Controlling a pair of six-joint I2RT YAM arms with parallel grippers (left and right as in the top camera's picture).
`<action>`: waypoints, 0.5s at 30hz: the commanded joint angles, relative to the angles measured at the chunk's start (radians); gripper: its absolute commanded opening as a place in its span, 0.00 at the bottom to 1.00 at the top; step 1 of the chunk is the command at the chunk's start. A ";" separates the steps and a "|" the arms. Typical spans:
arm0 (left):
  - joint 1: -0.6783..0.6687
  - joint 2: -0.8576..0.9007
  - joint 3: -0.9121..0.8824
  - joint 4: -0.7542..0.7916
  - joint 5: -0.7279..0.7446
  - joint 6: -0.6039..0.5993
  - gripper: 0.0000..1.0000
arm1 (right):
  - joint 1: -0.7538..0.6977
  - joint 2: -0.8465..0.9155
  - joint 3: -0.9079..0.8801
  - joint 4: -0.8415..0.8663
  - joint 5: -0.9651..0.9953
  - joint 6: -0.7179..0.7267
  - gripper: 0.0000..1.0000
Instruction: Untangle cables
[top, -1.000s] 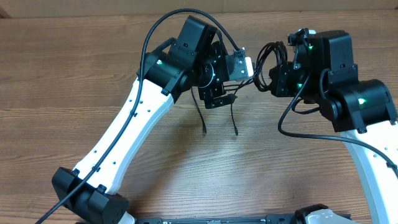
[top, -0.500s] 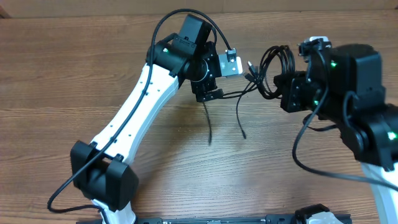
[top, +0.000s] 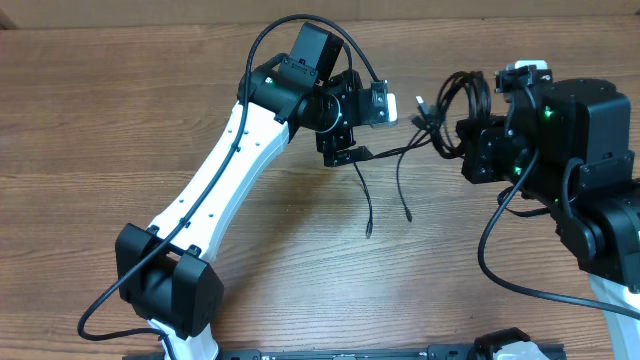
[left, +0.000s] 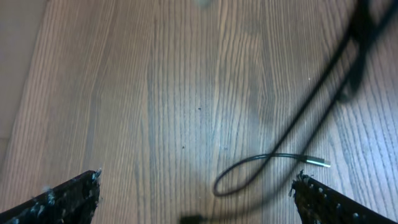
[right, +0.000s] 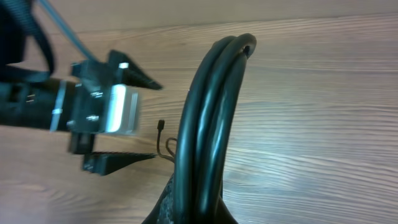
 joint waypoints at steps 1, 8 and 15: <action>0.005 -0.013 0.008 -0.003 0.033 -0.002 1.00 | -0.003 -0.011 0.033 0.006 0.106 -0.008 0.04; 0.003 -0.012 0.008 0.002 0.153 -0.058 1.00 | -0.031 -0.011 0.033 0.007 0.112 -0.012 0.04; 0.003 -0.012 0.008 0.007 0.269 -0.057 1.00 | -0.062 -0.011 0.033 0.007 0.104 -0.011 0.05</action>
